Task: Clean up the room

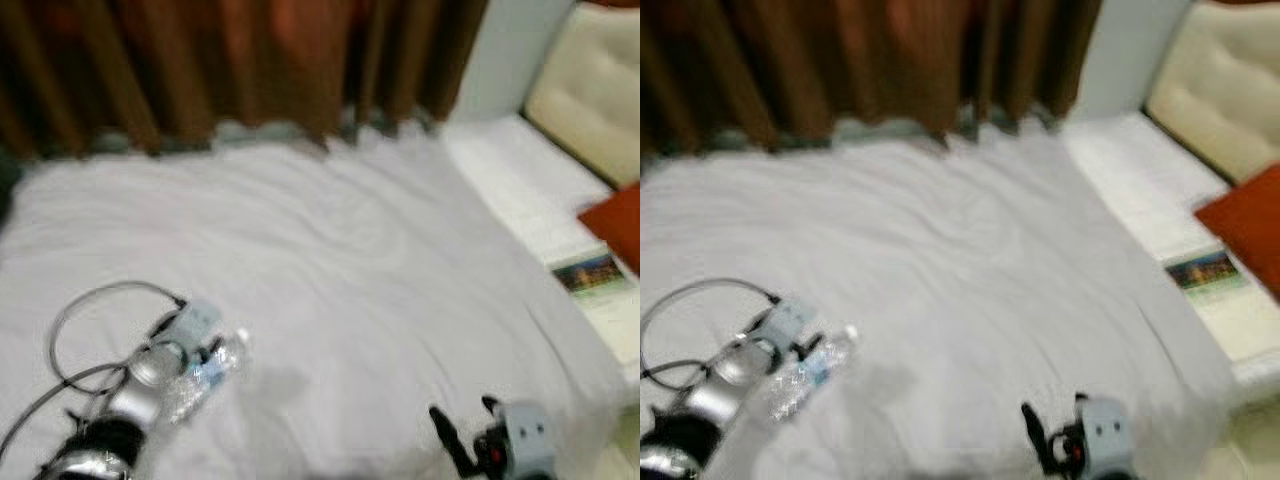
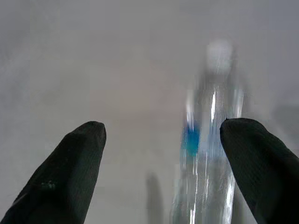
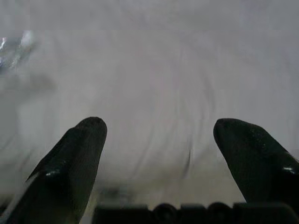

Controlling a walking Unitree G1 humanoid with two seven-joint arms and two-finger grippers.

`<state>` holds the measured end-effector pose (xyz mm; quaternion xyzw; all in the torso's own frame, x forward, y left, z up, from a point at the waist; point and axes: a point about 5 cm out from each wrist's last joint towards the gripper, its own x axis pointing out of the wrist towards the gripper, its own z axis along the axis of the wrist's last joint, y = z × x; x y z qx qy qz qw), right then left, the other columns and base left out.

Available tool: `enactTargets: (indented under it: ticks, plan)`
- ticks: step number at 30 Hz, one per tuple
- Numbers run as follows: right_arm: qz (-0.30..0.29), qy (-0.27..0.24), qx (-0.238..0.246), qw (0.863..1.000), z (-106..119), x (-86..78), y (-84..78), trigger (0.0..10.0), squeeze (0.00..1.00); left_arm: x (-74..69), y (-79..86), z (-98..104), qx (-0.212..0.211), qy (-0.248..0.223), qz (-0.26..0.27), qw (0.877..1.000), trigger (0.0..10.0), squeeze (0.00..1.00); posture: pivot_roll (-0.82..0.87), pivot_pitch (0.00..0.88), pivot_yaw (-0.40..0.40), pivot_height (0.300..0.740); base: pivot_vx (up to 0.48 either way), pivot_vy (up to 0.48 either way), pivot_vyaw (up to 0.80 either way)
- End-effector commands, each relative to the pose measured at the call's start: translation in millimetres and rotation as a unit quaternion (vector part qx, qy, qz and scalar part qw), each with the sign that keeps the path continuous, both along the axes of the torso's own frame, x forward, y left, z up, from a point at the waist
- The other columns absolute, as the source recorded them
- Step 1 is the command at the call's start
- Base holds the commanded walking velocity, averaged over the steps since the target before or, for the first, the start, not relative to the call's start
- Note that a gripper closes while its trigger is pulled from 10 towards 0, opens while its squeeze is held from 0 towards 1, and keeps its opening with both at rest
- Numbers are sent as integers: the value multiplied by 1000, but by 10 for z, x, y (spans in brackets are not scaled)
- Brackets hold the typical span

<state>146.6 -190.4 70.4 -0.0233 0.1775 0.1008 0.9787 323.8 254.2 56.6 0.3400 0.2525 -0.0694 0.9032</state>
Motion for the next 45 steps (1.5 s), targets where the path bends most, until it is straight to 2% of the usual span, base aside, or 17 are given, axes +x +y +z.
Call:
enactTargets:
  ticks: [1,2,4,6,7,8,9,11,17,19,20,23,29,33,39,40,45]
  plan:
    - [6,6,4,1000,92,-75,30,10000,0,-5,83,-7,36,2,-4,999,10000,0,-246,524,-100,740,0,0,0]
    - [6,6,4,1000,92,-75,30,10000,0,-5,83,-7,36,2,-4,999,10000,0,-246,524,-100,740,0,0,0]
    - [5,25,6,1000,217,-311,50,10000,0,106,186,195,81,-41,2,996,10000,0,-288,577,-122,740,0,0,0]
    - [6,30,5,1000,240,-357,53,10000,0,129,195,234,90,-50,0,995,10000,0,-288,577,-122,740,0,0,0]
    - [1,47,5,999,258,-469,52,10000,0,172,184,294,79,-67,2,995,10000,0,-300,604,-134,740,0,0,0]
    - [1,47,5,999,258,-469,52,10000,0,172,184,294,79,-67,2,995,10000,0,-300,604,-134,740,0,0,0]
    - [-1,62,4,998,279,-564,50,10000,0,193,160,310,52,-74,8,996,10000,0,-309,609,-140,740,0,0,0]
    - [-1,75,3,997,302,-622,58,10000,0,204,136,307,27,-79,16,996,10000,0,-321,610,-151,740,0,0,0]
    - [-5,86,-1,996,372,-675,35,10000,0,224,67,295,-106,-96,61,988,10000,0,-339,602,-162,740,0,0,0]
    - [-6,88,-2,996,376,-680,28,10000,0,224,61,291,-118,-96,64,986,10000,0,-339,602,-162,740,0,0,0]
    - [-8,93,-4,996,370,-702,16,10000,0,225,22,272,-158,-93,68,981,10000,0,-338,599,-163,740,0,0,0]
    - [-9,98,-4,995,361,-718,19,10000,0,217,-28,231,-186,-83,66,977,10000,0,-338,595,-162,740,0,0,0]
    - [-10,104,-4,995,350,-722,25,10000,0,199,-173,135,-228,-50,48,971,10000,0,-337,591,-162,740,0,0,0]
    - [-10,105,-5,994,358,-726,9,10000,0,168,-258,48,-216,-20,30,976,10000,0,-339,589,-162,740,0,0,0]
    - [-12,109,-6,994,361,-753,6,10000,0,171,-315,24,-196,-13,21,980,10000,0,-348,591,-164,740,0,0,0]
    - [-12,110,-6,994,360,-753,10,10000,0,180,-333,29,-198,-13,18,980,0,0,-354,592,-164,740,0,0,0]
    - [-16,108,-7,994,361,-741,5,10000,0,212,-382,55,-198,-17,16,980,0,0,-354,578,-155,740,0,0,0]
